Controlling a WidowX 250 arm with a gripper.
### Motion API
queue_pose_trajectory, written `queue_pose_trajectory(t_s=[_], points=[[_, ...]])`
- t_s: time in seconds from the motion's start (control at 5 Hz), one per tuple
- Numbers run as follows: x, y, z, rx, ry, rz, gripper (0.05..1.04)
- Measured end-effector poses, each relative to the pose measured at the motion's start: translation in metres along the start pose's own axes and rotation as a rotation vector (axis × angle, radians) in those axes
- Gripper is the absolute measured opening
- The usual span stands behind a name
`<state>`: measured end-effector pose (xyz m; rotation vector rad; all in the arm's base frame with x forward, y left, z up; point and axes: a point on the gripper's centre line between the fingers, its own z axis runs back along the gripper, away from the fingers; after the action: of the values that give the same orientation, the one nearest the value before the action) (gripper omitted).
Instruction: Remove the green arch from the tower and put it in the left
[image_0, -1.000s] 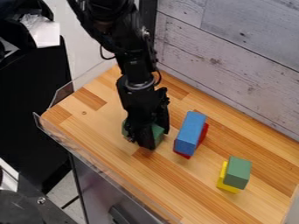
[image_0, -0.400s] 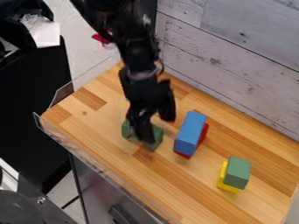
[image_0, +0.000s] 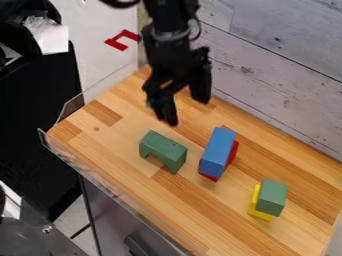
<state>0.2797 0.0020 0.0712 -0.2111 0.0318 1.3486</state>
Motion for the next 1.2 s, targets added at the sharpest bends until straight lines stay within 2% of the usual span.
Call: queue_pose_trajectory(t_s=[0.2,0.4,0.6,0.8,1.0,1.2], points=[[-0.006,-0.007,0.018,0.021,0.013,-0.248,0.999],[-0.029,-0.013,0.026,0.052,0.039,-0.49,0.999],[-0.05,-0.019,0.033,0.066,0.057,-0.746,0.999],[-0.062,-0.018,0.029,0.107,0.051,-0.984,0.999],[-0.066,-0.016,0.021,0.161,0.046,-1.068,0.999],[-0.071,-0.015,0.019,0.173,0.044,-1.092,0.999]])
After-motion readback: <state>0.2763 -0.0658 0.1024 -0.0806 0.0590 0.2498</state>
